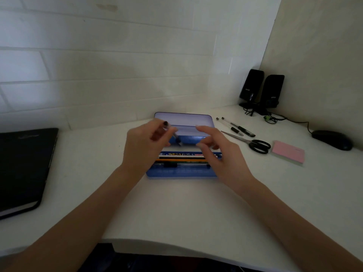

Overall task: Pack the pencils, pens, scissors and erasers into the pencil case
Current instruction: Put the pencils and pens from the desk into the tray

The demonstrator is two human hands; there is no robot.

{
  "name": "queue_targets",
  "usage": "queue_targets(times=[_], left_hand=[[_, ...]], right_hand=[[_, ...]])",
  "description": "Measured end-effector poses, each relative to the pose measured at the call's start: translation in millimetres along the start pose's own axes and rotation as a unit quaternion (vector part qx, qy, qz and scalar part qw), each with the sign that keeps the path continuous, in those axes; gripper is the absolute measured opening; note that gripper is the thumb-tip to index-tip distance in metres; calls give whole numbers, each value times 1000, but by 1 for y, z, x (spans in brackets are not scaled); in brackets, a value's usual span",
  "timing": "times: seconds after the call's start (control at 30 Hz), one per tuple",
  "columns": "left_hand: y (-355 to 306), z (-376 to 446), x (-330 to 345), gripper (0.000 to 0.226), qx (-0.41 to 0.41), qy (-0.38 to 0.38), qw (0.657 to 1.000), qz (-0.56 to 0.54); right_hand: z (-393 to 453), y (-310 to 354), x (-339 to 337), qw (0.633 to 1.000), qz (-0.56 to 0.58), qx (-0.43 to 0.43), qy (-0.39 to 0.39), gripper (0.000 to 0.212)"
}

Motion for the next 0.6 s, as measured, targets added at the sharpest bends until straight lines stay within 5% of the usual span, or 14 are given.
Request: queue_targets(times=[0.17,0.3,0.47,0.6], left_hand=[[-19,-17,16,13,288,-13,951,114],[-27,-28,23,14,400,0,907,131],[-33,-28,24,15,409,-4,901,142],[-20,-11,18,21,286,-11,939,188]], right_hand=[[-4,11,5,996,64,-22,53,49],[-7,16,8,993,102,-27,56,35],[-6,12,6,995,102,-14,-6,2],[4,-2,-9,965,236,91,-67,6]])
Point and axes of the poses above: each hand's wrist, its own z-axis towards the middle knuckle, its own x-axis out of the palm, y = z × x, the point moved 4 cm from there along z, towards the middle knuckle, and after that the axes turned 7 degrees about -y, right-handed, at the moved point
